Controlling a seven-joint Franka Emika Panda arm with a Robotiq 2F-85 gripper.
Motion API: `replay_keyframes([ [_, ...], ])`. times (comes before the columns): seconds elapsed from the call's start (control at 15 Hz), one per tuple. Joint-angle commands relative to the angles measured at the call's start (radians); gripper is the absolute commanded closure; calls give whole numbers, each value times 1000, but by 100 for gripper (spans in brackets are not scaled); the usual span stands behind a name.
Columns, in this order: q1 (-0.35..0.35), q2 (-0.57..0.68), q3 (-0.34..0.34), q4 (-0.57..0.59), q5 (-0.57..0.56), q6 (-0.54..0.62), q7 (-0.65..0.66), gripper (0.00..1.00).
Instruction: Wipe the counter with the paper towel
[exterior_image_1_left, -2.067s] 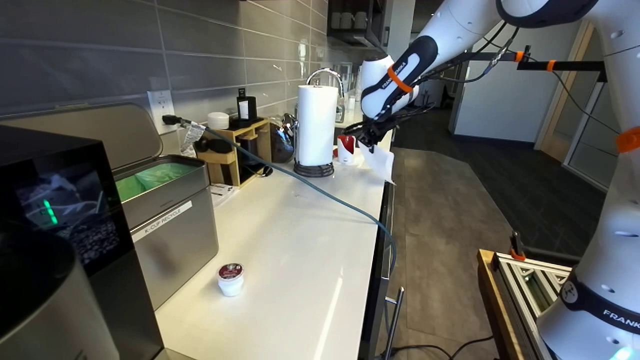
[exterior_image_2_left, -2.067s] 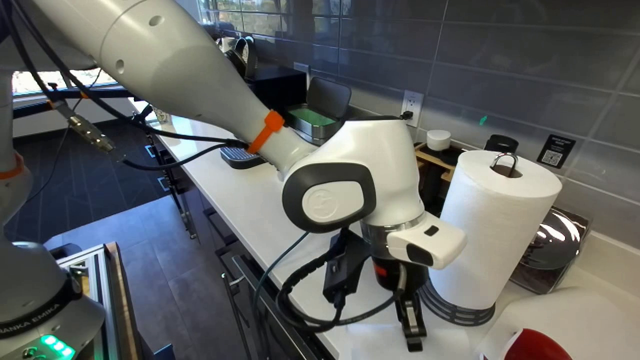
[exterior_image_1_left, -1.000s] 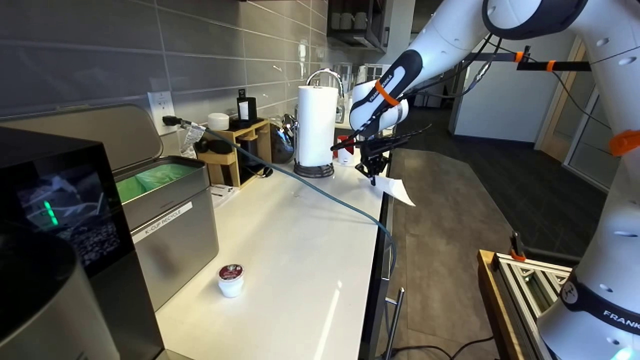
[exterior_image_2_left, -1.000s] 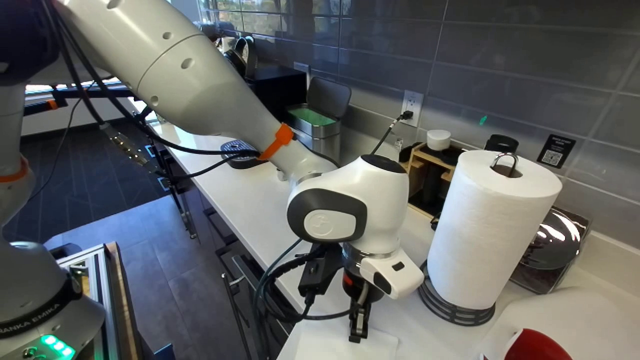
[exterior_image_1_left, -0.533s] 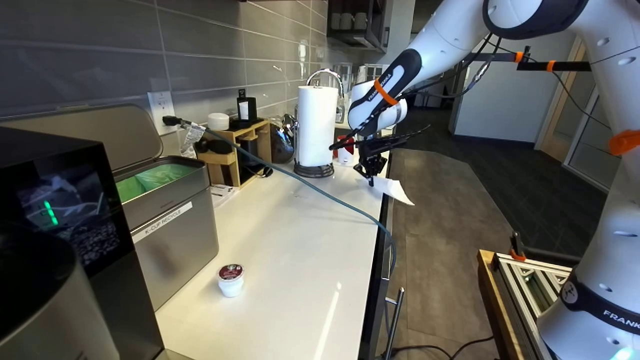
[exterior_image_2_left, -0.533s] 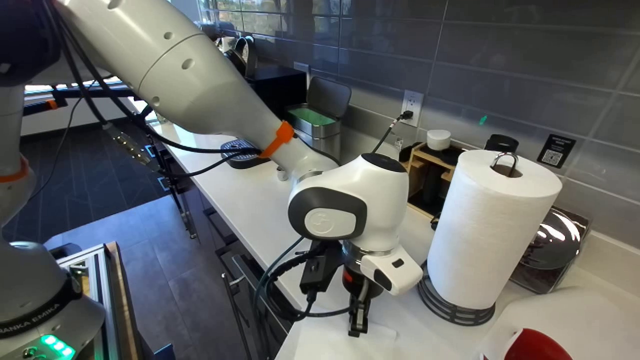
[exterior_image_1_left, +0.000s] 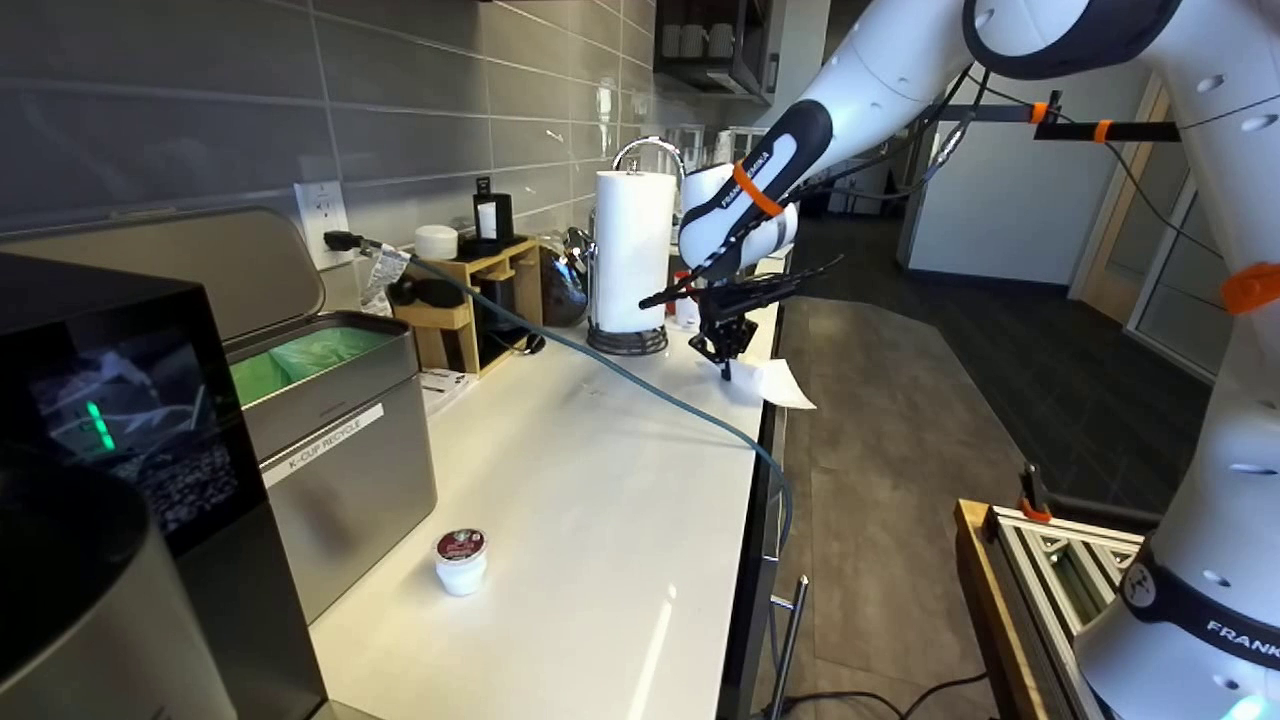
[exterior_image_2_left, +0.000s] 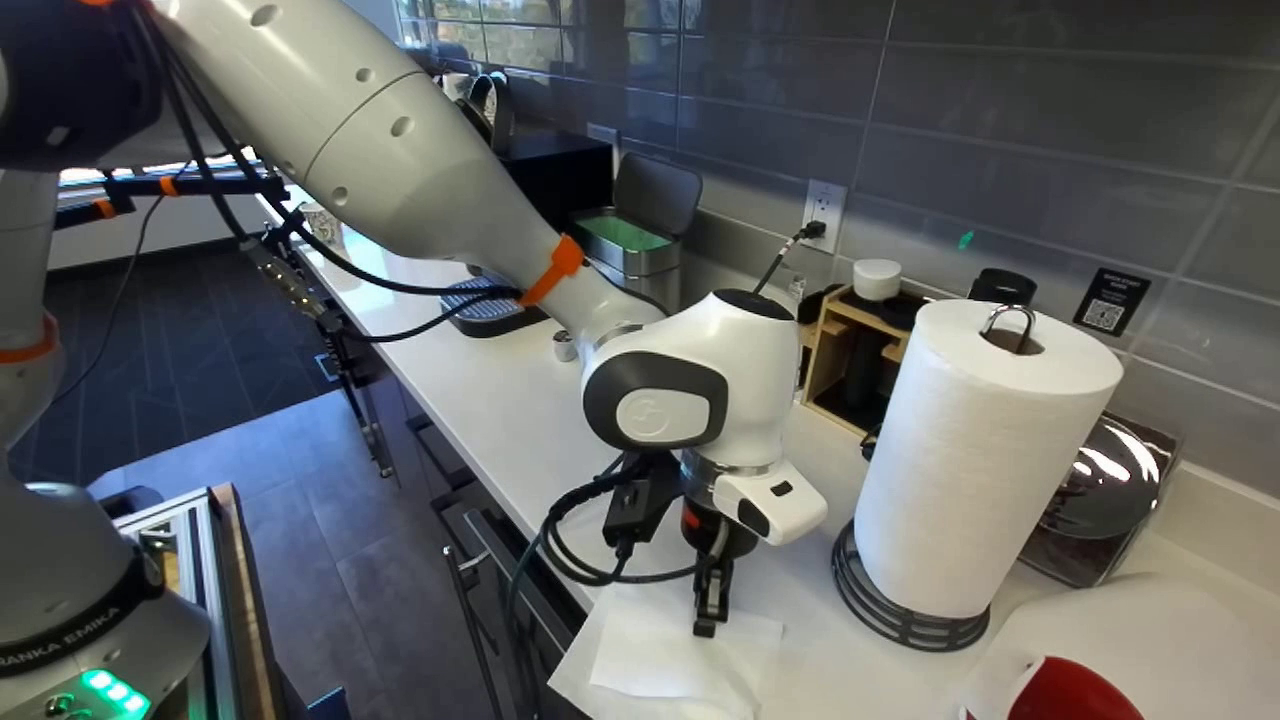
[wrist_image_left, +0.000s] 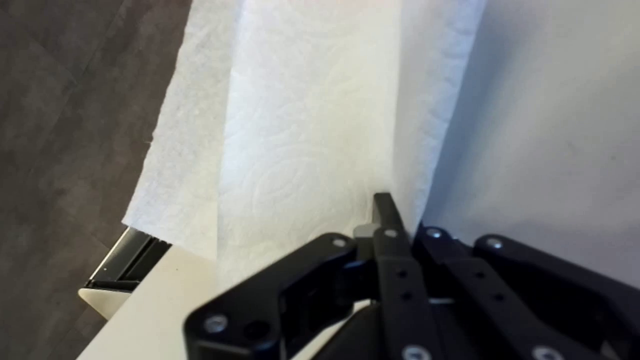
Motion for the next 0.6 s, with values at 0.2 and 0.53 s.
replay_keyframes([
  [0.2, 66, 49, 90, 40, 16, -13, -47, 100],
  [0.53, 85, 115, 153, 141, 41, 2, -96, 100],
])
